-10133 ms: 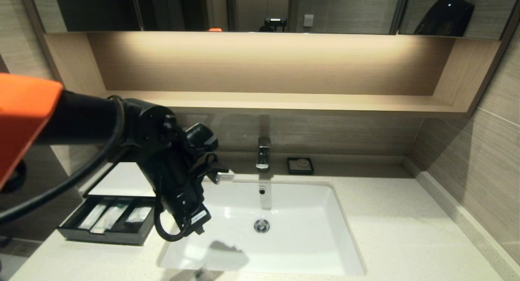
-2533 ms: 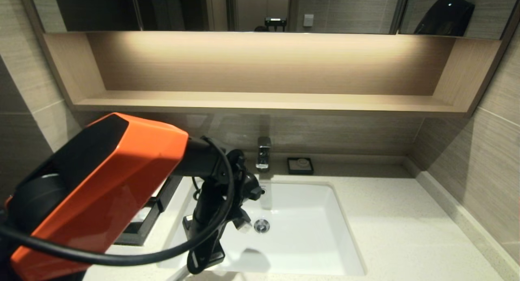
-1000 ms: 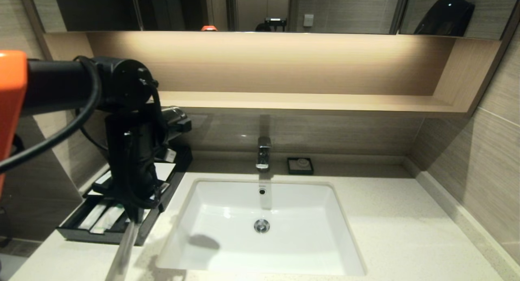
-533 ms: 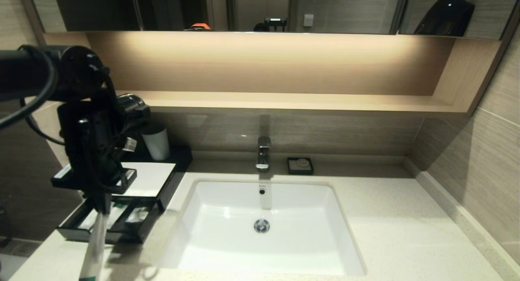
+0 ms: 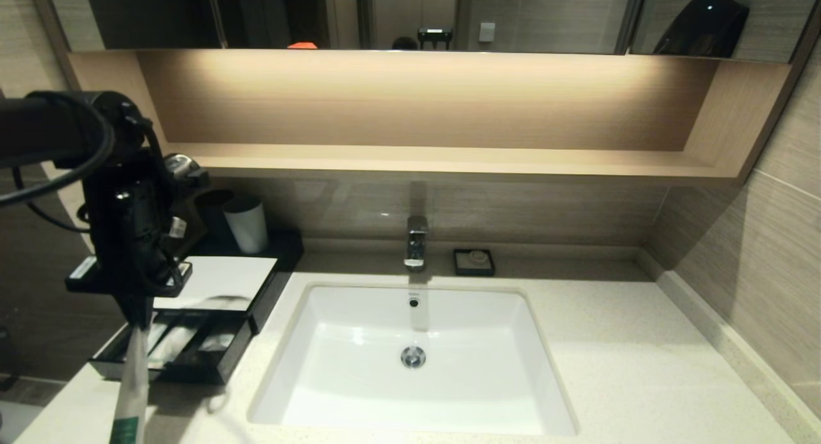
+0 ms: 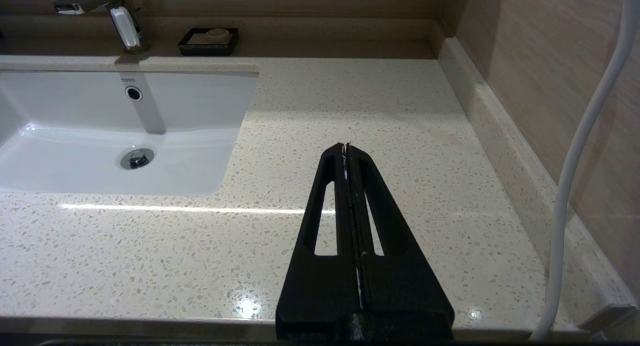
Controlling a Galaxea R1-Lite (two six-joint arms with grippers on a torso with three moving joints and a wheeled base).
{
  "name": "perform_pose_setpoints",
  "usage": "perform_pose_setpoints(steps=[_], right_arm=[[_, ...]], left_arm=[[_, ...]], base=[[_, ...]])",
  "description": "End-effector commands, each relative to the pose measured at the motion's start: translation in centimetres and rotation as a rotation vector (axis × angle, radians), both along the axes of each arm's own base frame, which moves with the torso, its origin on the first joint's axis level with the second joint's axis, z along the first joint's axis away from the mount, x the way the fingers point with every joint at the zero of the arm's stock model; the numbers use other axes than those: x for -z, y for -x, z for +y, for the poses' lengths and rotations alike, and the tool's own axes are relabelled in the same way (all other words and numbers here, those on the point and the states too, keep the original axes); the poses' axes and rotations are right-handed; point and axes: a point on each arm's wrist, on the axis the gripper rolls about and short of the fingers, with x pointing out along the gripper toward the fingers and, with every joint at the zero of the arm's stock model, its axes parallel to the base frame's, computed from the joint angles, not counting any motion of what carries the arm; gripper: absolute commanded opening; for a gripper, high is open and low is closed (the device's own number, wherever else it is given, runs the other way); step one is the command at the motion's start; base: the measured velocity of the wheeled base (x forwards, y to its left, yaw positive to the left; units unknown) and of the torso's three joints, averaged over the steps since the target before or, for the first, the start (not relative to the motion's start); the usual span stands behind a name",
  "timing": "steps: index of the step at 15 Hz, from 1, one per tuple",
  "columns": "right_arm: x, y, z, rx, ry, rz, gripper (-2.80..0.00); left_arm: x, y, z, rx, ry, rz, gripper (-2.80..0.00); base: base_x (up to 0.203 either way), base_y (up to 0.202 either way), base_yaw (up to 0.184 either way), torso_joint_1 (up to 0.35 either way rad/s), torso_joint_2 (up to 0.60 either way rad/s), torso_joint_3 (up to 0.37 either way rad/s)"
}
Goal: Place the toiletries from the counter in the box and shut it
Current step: Place the bathroom toiletry into the drawer
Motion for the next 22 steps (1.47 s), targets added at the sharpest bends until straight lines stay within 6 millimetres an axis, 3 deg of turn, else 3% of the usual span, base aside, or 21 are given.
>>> perform_pose_setpoints(steps=[1, 5, 11, 22], right_arm=[[0.0, 0.0, 0.0, 0.0, 0.0, 0.0, -2.8], [0.0, 0.0, 0.0, -0.001, 0.0, 0.0, -2.8], [0.0, 0.0, 0.0, 0.0, 0.0, 0.0, -2.8], [0.0, 0.0, 0.0, 0.0, 0.0, 0.0, -2.8]], left_arm=[[1.6, -1.5, 1.3, -0.032, -0.001, 0.017, -2.8], [3.5, -3.0, 3.2, -0.068, -0.002, 0.008, -2.8], [4.3, -4.0, 4.6, -0.068, -0.005, -0.038, -2.8], [5.5, -5.3, 5.1, -0.071, -0.009, -0.082, -2.8]], base=[[0.0, 0.0, 0.0, 0.0, 0.0, 0.0], [0.0, 0.0, 0.0, 0.0, 0.0, 0.0], [0.0, 0.0, 0.0, 0.0, 0.0, 0.0], [0.0, 0.0, 0.0, 0.0, 0.0, 0.0]])
